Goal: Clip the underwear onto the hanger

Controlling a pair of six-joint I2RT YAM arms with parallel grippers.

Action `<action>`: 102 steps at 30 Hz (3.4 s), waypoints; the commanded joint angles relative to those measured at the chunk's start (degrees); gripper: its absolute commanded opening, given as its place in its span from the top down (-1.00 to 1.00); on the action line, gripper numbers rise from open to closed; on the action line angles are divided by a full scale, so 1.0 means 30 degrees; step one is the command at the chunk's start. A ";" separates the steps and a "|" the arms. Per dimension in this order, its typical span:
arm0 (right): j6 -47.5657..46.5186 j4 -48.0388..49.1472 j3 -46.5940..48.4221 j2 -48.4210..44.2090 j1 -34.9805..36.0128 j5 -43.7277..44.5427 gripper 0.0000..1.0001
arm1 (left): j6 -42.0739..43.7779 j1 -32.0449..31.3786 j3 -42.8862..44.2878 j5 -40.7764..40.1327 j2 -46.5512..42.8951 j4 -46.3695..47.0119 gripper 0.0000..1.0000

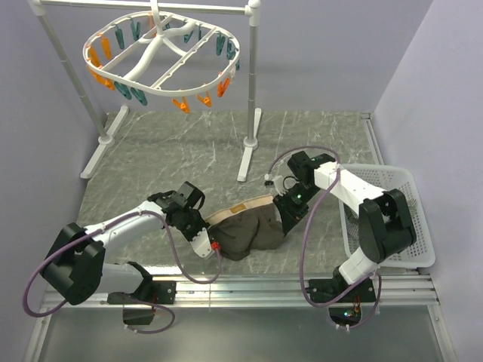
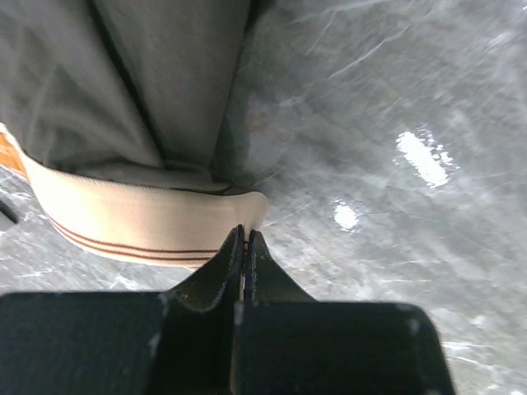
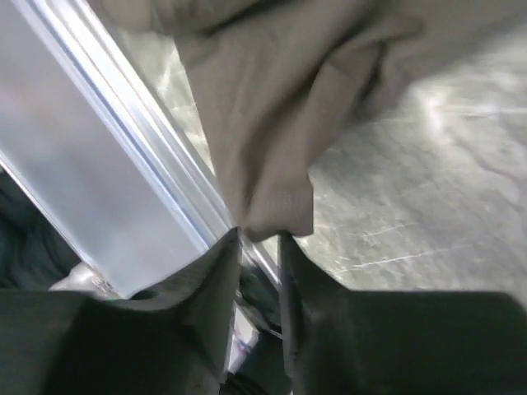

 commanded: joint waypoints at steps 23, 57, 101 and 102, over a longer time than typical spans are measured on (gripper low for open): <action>1.1463 0.9252 0.3668 0.5834 -0.1647 0.2344 0.09 | 0.0341 0.0482 0.0843 0.1181 0.0888 0.1042 0.99; 1.4098 1.4727 -0.1723 0.1879 -0.3668 -0.0440 0.18 | -2.6463 0.9622 0.3126 0.7682 -0.1840 0.2123 -0.44; 1.4801 1.5315 0.0328 0.5747 -0.2848 -0.2373 -0.02 | -3.1593 1.1702 0.6118 0.8769 0.9092 0.0807 0.17; 1.4803 1.5375 0.0269 0.5601 -0.2819 -0.2403 -0.02 | -3.1535 1.1761 0.6088 0.8943 0.8888 0.0603 0.14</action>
